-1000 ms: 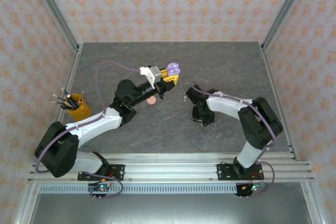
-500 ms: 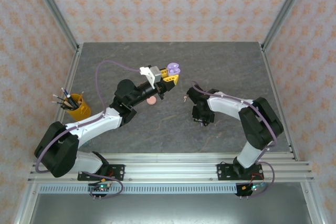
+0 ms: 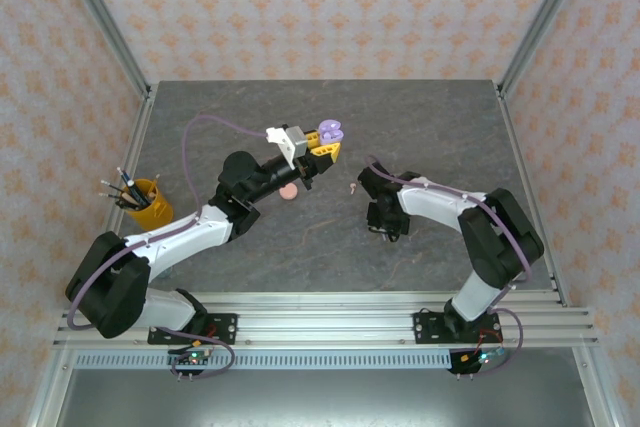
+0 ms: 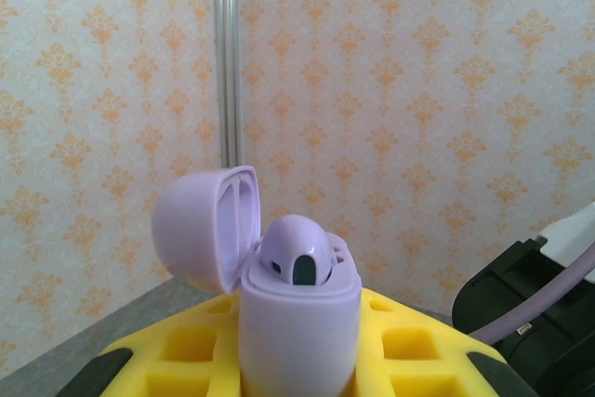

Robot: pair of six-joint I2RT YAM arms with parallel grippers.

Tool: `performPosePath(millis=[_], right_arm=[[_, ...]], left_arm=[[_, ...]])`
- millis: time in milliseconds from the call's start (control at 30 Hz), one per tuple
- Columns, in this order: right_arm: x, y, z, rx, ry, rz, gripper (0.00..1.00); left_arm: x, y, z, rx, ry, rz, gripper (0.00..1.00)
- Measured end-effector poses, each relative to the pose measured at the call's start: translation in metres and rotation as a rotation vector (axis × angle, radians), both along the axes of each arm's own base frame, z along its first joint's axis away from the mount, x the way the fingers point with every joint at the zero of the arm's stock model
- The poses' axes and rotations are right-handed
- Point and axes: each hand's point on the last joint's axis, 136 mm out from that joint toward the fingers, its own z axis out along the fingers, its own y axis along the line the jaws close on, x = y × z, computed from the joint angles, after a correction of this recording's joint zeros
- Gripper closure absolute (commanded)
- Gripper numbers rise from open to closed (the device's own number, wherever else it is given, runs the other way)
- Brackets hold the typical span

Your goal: Insert the wireless bluetooth earbuds into the charging case

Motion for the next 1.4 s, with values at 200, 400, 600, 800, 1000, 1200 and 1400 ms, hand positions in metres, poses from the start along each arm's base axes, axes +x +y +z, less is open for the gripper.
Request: performPosePath(millis=[200,400,600,800,1000,1200,1400], right_arm=[[-0.004,-0.003,0.003,0.001,0.003,-0.004,0.82],[-0.002,-0.006,0.023,0.033,-0.045,-0.017,0.83],[0.005,-0.008,0.054,0.102,-0.13,-0.045,0.83],[0.015,-0.011,0.101,0.193,-0.242,-0.085,0.83],[0.039,-0.007,0.179,0.298,-0.421,-0.107,0.83],[0.054,-0.003,0.257,0.382,-0.577,-0.103,0.83],[0.059,0.002,0.316,0.456,-0.691,-0.09,0.83]], left_arm=[[0.0,0.0,0.0,0.0,0.0,0.0,1.0],[0.001,0.0,-0.003,0.007,0.01,0.0,1.0],[0.001,-0.001,-0.005,0.012,0.019,0.0,1.0],[0.001,-0.001,-0.006,0.015,0.023,0.0,1.0],[0.002,-0.002,-0.008,0.024,0.036,0.0,1.0],[0.006,-0.004,-0.008,0.025,0.038,0.0,1.0],[0.016,-0.011,-0.017,0.038,0.059,-0.001,1.0]])
